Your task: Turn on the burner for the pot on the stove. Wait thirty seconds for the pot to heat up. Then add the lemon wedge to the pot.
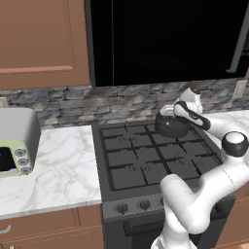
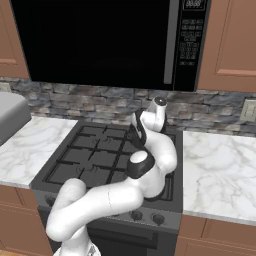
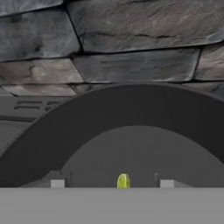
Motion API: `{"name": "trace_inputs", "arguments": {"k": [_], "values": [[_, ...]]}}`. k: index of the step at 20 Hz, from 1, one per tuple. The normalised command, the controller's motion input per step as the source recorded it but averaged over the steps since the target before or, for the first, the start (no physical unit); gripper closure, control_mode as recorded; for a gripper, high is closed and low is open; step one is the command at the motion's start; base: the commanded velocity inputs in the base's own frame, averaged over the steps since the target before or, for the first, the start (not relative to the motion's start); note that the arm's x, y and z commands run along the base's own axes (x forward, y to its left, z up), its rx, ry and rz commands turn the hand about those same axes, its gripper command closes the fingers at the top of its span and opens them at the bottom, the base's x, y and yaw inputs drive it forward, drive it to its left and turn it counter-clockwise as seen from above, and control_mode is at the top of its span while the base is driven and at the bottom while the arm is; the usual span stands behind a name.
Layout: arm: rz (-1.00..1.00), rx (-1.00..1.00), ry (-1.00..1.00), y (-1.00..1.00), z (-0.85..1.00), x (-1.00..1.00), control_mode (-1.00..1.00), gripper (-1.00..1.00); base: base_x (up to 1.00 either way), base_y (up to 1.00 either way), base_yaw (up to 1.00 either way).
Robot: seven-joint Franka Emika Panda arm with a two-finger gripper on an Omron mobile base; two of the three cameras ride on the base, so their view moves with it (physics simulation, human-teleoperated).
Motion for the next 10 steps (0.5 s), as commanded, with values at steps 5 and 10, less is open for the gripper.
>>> {"name": "trace_inputs", "arguments": {"k": [5,10], "values": [[0.00,0.00,-0.02,0.00,0.00,0.00,-1.00,-1.00,0.00,0.00,0.00],[0.00,0.00,-0.19,0.00,0.00,-0.07,-1.00,-1.00,0.00,0.00,0.00]]}}
